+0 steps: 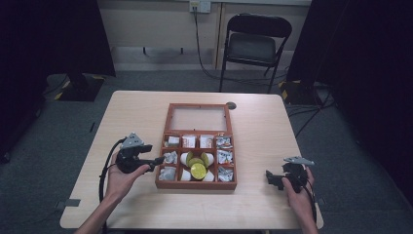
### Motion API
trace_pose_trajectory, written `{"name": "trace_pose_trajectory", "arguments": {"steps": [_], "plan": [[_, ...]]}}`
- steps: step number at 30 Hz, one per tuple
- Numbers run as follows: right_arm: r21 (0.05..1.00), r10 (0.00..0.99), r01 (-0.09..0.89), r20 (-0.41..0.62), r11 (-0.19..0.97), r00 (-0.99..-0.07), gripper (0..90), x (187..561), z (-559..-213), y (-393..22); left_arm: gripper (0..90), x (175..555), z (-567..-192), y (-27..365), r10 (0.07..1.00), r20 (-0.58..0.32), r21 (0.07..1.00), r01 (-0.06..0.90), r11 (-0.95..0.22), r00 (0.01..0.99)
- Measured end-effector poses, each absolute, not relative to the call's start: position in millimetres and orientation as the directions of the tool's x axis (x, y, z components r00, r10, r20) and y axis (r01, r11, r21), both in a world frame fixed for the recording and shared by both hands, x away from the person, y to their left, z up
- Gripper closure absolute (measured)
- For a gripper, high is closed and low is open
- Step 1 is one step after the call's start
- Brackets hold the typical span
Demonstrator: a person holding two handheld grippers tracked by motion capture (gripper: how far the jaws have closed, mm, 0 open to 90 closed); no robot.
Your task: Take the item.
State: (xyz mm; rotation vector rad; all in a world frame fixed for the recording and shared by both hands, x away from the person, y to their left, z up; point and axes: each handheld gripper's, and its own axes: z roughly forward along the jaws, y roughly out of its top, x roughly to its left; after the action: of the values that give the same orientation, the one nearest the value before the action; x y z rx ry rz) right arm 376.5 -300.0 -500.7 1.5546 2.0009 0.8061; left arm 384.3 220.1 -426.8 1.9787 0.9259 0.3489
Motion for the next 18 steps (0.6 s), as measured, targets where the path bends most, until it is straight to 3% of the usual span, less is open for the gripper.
{"name": "trace_pose_trajectory", "arguments": {"steps": [12,18], "plan": [[0.702,0.97,0.689,-0.015,0.182,-0.241,0.0,376,-501,-300,29.6,393,-422,199,0.707,-0.045,0.821,0.429,-0.377,0.706],[0.701,0.97,0.689,-0.014,0.182,-0.241,0.0,376,-501,-300,30.9,400,-427,193,0.688,-0.08,0.814,0.446,-0.372,0.721]]}}
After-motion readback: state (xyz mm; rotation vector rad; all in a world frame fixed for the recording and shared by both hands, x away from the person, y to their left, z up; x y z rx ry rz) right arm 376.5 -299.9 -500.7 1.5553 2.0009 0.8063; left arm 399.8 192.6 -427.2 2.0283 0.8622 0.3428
